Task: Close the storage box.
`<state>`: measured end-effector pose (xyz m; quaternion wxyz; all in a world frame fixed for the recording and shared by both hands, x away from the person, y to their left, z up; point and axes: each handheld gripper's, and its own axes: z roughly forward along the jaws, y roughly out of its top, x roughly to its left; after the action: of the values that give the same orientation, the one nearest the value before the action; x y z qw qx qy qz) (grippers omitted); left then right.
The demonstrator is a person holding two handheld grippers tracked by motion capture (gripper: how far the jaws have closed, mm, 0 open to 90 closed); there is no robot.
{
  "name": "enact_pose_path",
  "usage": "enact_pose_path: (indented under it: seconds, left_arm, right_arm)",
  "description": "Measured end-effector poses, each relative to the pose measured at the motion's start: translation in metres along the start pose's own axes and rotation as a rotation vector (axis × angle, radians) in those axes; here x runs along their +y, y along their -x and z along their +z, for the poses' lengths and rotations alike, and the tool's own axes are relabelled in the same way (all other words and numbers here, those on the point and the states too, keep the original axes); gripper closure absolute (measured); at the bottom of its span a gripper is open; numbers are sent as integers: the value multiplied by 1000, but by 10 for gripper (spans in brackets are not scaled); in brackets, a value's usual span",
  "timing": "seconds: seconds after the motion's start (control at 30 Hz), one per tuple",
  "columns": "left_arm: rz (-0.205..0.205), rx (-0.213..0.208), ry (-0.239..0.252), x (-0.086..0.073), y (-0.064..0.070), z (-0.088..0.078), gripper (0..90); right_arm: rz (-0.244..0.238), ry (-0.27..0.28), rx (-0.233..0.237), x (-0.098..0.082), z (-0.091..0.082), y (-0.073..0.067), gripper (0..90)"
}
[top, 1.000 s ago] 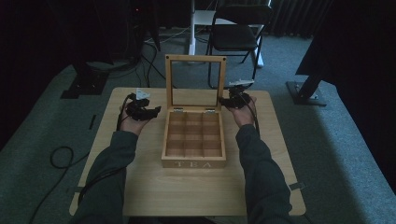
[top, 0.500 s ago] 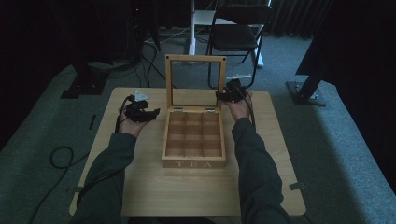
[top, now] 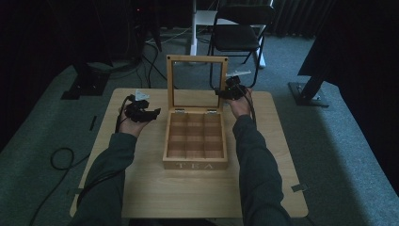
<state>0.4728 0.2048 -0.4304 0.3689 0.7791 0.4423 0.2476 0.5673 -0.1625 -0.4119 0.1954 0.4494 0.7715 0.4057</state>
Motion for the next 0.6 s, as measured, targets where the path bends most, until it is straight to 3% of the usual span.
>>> enact_pose_path:
  seconds: [0.6]
  left_arm:
    - [24,-2,-36,21,6,15,400]
  right_arm:
    - [-56,24,3,-4,-7,1,571]
